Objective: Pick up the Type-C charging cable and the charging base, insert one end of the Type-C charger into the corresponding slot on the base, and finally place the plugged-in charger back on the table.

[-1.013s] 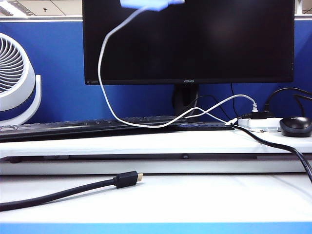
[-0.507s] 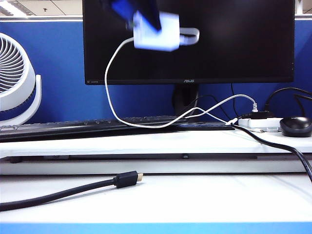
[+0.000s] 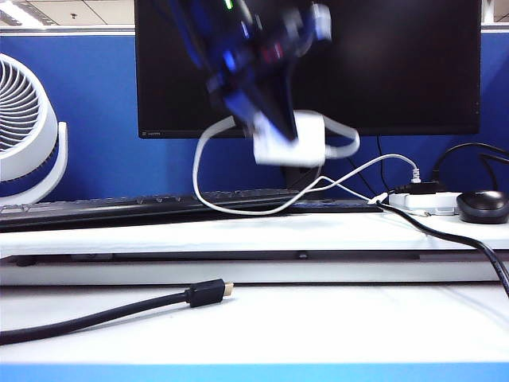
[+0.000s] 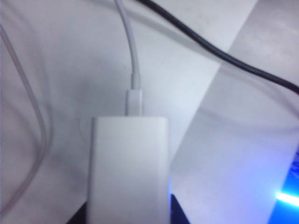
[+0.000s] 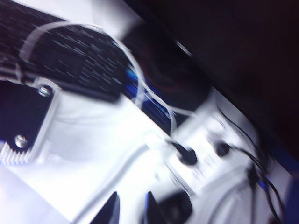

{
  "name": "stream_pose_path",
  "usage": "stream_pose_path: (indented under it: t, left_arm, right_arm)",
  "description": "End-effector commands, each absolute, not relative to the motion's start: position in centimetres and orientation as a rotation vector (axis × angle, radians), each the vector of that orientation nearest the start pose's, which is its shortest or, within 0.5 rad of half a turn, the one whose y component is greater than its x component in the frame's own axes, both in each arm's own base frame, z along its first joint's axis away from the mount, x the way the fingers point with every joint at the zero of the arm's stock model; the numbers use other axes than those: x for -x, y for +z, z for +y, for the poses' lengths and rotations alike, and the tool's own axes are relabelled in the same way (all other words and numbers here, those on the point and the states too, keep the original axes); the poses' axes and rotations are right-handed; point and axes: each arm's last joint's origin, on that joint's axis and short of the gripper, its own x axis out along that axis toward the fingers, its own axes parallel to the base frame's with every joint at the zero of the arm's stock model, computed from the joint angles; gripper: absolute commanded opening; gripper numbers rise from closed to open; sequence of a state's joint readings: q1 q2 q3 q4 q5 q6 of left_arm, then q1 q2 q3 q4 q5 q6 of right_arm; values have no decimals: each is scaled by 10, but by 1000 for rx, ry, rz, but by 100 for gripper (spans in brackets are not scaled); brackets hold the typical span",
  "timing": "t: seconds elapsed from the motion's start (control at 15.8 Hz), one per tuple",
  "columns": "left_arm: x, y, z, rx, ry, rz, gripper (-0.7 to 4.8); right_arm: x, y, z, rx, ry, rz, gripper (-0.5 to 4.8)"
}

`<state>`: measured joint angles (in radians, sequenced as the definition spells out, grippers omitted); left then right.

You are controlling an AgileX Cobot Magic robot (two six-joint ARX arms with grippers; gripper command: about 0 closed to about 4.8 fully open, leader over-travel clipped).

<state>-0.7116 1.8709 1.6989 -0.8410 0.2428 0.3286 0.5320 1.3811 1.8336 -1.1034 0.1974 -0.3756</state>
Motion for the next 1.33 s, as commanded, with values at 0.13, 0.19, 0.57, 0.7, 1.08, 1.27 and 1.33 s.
stream_pose_path:
  t: [0.13,0.19,0.57,0.7,1.08,1.27,1.33]
  left_arm:
    - [-309,278,-276,-514,-1045,852,-5]
    - [-312,274,-279,-503,-1041,849,-5]
    - [-326,253,-292,-430,-1036,833,-5]
    - [-332,240,-297,-407,-1023,857,-5]
    - [-336,227,-301,-409,-1019,864,254]
    - [-335,229,-301,-406,-1018,865,332]
    - [-334,233,-300,-406,-1018,862,356]
  right_arm:
    - [-208,465,116,602,426,566,82]
    - [-208,465,116,599,431,566,82]
    - [-209,466,117,590,431,558,84]
    - [-209,466,117,590,431,558,84]
    - [-209,466,117,581,457,555,84]
    - [-209,466,117,581,455,553,84]
    - [-209,466,117,583,452,554,84]
